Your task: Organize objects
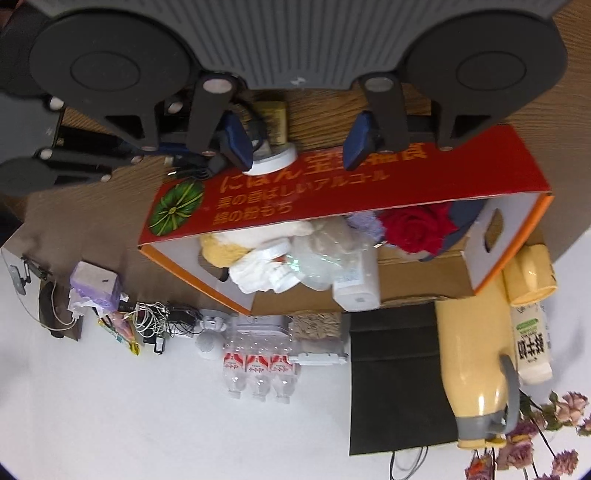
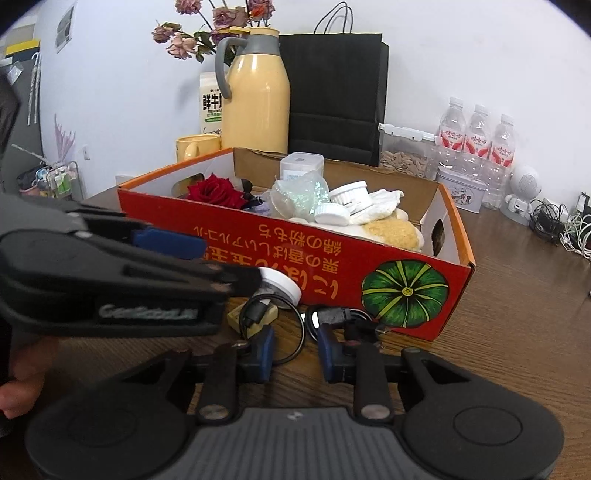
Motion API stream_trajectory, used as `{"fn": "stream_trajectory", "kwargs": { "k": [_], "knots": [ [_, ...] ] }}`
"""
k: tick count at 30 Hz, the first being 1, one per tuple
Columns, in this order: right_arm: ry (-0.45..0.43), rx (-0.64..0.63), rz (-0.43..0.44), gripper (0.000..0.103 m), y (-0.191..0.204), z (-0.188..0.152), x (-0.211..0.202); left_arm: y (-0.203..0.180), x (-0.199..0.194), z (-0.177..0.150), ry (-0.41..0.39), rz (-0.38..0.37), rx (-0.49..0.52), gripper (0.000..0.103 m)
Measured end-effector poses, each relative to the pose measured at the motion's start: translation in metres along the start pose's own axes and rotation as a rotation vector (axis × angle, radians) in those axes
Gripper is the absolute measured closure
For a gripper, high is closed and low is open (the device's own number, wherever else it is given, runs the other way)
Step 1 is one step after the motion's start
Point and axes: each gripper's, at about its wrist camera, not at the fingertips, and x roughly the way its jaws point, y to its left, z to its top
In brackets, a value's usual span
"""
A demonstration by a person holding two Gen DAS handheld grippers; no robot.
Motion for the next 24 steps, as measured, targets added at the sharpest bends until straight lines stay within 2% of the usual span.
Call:
{"fn": "stream_trajectory", "kwargs": {
  "k": [2, 3, 8, 10, 18, 24],
  "knots": [
    [0.006, -0.007, 0.006, 0.086, -0.001, -0.001, 0.000, -0.002, 0.006, 0.003, 0.018, -0.006, -0.015, 0.047],
    [0.020, -0.008, 0.014, 0.092, -0.001, -0.002, 0.002, -0.003, 0.009, 0.004, 0.025, -0.011, -0.024, 0.047],
    [0.020, -0.012, 0.034, 0.094, -0.003, -0.004, 0.002, -0.003, 0.017, 0.006, 0.056, -0.042, -0.064, 0.057],
    [0.020, -0.016, 0.044, 0.095, -0.004, -0.004, 0.003, -0.002, 0.018, 0.007, 0.062, -0.057, -0.069, 0.066],
    [0.022, -0.047, 0.069, 0.095, -0.008, -0.005, 0.002, -0.008, 0.016, 0.004, 0.060, -0.036, -0.009, 0.069],
    [0.021, -0.051, 0.068, 0.096, -0.010, -0.007, 0.000, 0.004, 0.005, 0.002, 0.039, -0.026, -0.024, 0.069]
  ]
}}
